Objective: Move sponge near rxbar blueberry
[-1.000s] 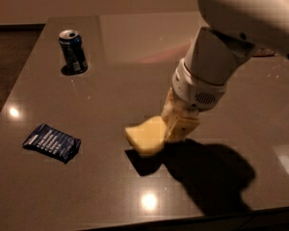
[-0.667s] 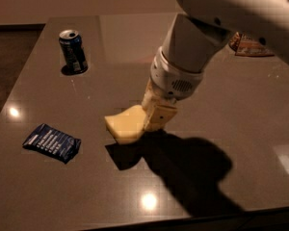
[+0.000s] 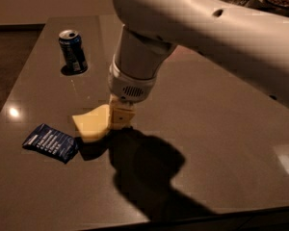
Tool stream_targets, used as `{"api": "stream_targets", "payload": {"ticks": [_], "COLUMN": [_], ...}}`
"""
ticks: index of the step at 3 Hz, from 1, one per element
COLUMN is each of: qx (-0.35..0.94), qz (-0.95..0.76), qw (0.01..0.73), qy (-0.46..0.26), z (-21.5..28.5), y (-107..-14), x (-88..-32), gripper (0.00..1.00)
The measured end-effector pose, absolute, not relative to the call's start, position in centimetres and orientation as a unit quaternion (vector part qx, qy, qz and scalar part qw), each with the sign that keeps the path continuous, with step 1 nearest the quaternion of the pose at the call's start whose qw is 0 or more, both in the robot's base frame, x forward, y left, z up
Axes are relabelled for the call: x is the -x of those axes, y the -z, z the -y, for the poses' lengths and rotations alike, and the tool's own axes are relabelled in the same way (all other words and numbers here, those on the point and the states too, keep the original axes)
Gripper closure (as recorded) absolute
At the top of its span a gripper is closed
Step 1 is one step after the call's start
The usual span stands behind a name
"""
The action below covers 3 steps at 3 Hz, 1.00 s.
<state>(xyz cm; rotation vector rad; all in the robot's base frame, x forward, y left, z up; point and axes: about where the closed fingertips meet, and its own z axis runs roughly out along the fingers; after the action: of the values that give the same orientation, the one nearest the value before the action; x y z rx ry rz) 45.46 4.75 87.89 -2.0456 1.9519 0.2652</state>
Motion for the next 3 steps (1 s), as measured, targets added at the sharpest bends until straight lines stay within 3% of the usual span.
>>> {"api": "stream_targets", "payload": {"ticks": [3], "qx": [0.708], "qz": [-0.682], "qw": [0.155], "qy": [-0.096], "z": [-6.48], "y": [-88.08], "x": [-45.48], "gripper": [0.0]}}
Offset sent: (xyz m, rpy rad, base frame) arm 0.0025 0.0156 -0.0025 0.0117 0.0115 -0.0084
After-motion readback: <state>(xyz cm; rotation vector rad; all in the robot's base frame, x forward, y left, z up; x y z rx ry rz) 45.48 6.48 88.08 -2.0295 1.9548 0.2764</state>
